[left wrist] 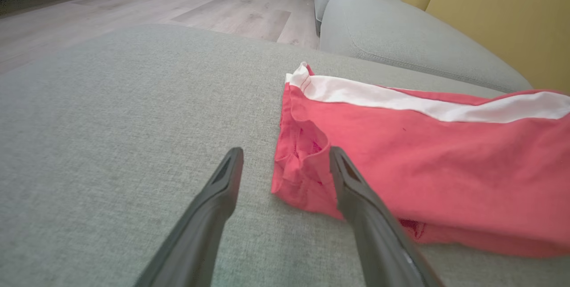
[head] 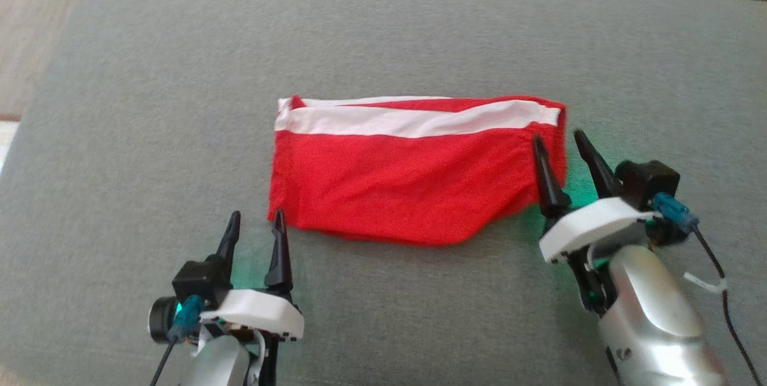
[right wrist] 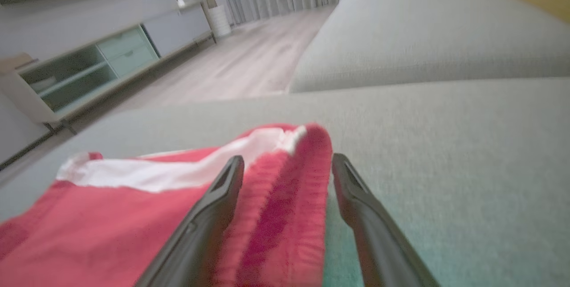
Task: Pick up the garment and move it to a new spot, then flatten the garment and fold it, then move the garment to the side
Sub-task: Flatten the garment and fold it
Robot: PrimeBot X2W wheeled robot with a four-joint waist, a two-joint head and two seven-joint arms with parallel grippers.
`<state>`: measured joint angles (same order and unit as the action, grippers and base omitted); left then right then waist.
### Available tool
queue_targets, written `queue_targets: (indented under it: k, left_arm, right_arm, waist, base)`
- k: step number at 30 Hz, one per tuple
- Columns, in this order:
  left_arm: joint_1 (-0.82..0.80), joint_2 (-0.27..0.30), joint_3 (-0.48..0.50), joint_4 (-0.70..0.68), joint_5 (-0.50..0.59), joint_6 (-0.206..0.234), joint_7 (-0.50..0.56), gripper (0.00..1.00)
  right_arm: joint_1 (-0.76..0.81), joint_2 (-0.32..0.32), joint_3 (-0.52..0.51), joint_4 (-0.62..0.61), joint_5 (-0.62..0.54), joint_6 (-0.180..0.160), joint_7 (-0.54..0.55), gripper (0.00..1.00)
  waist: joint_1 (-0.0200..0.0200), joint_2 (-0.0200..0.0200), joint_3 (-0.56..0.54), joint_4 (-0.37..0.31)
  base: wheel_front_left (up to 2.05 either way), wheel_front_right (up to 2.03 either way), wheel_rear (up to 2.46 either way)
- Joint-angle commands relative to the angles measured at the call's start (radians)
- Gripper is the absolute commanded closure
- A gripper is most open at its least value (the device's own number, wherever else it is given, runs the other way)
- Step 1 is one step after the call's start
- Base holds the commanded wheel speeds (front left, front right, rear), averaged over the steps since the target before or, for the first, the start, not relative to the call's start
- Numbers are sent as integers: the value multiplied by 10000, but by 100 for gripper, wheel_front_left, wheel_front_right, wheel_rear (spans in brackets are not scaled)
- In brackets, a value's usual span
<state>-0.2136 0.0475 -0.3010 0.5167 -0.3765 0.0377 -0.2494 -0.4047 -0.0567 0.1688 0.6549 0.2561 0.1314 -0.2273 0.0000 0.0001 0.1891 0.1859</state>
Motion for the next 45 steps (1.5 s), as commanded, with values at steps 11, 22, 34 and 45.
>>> queue_targets:
  k: [11, 22, 34, 45]
  left_arm:
    - [-54, 29, 51, -549, -112, 117, -124, 0]
    - [357, 29, 146, -515, 190, -44, -124, 0]
    - [787, 28, -306, -353, 67, -147, -124, 0]
    - [840, 28, -962, -71, -125, -153, -124, 0]
  right_arm:
    - [-296, 63, 740, 1895, 1259, -7, 220, 73]
    - [-348, -780, -360, 2323, 2786, -7, -274, 100]
    - [-46, -1527, -482, 660, 3414, -7, 116, 100]
    - [205, -134, 965, -1096, 4260, -7, 1641, 100]
  waist:
    - [0, -1, 417, 666]
    - [0, -1, -40, 214]
    - [0, -1, -490, -245]
    - [0, -1, -545, 710]
  base:
    - [0, 0, 0]
    - [0, 0, 0]
    - [0, 0, 0]
    - [0, 0, 0]
